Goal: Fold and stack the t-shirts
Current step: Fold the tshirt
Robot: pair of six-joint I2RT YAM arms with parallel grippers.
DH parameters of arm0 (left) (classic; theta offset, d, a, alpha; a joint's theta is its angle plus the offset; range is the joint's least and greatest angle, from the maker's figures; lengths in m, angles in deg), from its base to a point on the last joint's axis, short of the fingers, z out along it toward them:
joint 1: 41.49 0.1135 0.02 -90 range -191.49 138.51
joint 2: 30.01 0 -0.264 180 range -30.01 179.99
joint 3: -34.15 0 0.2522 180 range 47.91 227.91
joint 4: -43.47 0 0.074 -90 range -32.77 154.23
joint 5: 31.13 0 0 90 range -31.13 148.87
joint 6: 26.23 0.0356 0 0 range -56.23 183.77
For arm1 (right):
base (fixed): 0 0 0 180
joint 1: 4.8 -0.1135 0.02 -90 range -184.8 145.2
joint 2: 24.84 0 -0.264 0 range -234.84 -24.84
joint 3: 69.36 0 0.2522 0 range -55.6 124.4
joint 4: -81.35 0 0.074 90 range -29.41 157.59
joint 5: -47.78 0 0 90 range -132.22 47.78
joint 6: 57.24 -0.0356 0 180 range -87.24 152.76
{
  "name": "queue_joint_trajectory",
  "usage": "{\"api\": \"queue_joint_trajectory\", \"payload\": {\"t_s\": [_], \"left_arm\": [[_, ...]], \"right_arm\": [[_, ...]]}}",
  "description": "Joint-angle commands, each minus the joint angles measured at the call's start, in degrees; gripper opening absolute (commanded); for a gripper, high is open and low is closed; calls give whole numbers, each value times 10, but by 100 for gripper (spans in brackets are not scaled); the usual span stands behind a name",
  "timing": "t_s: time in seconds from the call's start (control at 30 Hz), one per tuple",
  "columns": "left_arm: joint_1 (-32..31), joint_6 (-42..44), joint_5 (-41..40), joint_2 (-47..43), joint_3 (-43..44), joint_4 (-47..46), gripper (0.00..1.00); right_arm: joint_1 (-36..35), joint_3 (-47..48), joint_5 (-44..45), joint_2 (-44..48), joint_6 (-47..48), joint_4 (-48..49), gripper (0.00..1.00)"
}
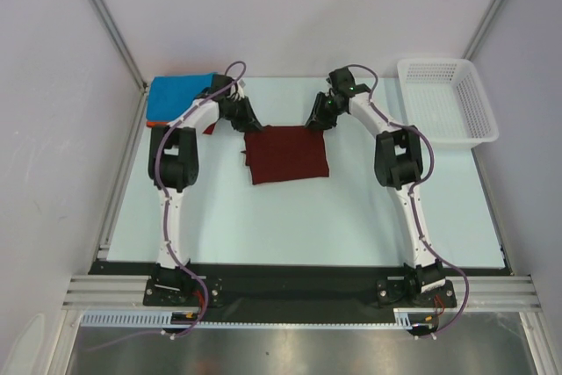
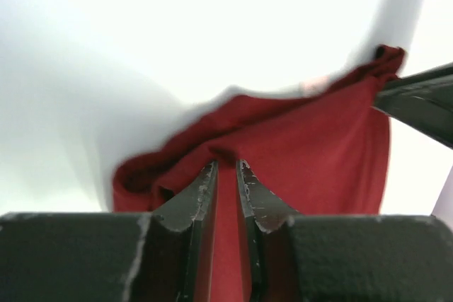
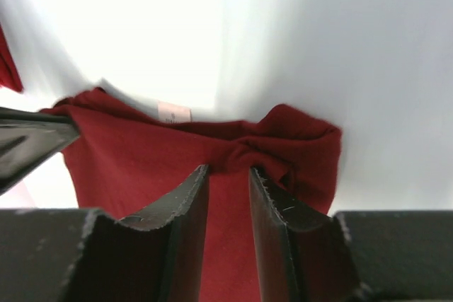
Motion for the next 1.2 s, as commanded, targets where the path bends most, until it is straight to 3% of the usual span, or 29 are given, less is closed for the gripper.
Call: {"api": "queue_joint_trajectory", "payload": {"t_s": [0.0,0.23,0.37,0.47,0.7,0.9,1.17], "left_arm": [[8,6,-4,28,38,-11,21],[9,38,-43,2,61,32,30],[6,36,-52,-107,-2,17,37],[1,19,-9,-189,-98,-12,38],[-16,-69,90,-270,-297,-115,15],[-19,-86,73,-267,-377,-139,13],[-7,-74,45,-236,-437,-158,11]], "right_arm": [[17,20,-10,-22,-24,28,36],[40,19,-69,-17,-34,10,40],[39,31,-73,18,-6,-22,46],[36,27,-71,50,19,-57,48],[8,-102,-67,140,38,-46,47],[-3,-239,-99,174,3,39,33],[-4,-310,-49,177,26,33,30]]}}
